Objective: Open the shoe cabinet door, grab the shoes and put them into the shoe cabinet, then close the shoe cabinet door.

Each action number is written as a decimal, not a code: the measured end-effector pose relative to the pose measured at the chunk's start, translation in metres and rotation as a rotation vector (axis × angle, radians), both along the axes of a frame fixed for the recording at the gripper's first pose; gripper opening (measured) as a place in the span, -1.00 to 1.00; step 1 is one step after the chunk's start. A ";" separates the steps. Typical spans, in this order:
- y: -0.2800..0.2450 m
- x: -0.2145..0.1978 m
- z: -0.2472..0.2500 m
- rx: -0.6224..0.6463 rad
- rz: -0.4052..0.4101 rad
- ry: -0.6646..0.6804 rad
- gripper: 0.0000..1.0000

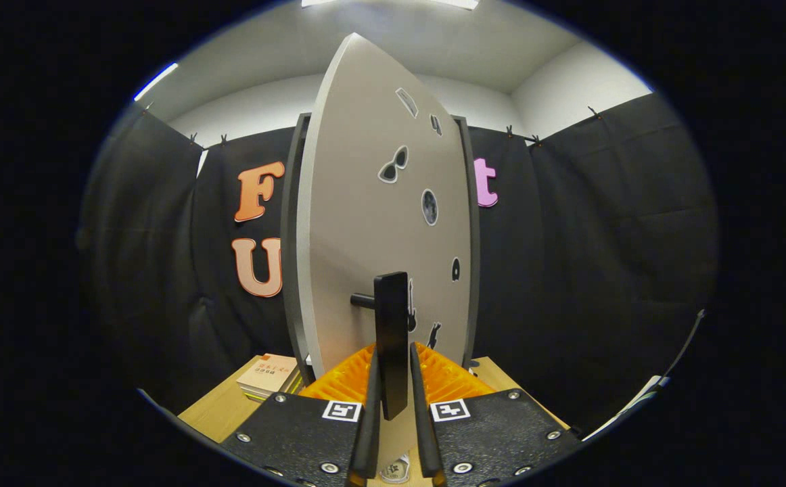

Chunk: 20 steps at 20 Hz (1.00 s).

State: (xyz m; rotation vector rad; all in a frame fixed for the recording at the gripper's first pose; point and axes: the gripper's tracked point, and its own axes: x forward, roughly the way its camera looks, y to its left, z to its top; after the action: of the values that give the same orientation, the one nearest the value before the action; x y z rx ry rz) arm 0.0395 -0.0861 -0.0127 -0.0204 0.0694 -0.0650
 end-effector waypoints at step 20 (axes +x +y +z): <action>-0.136 -0.056 0.000 -0.014 -0.199 0.004 0.58</action>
State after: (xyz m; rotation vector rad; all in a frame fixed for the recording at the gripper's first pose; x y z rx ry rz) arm -0.0161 -0.2218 -0.0132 -0.0271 0.0751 -0.2647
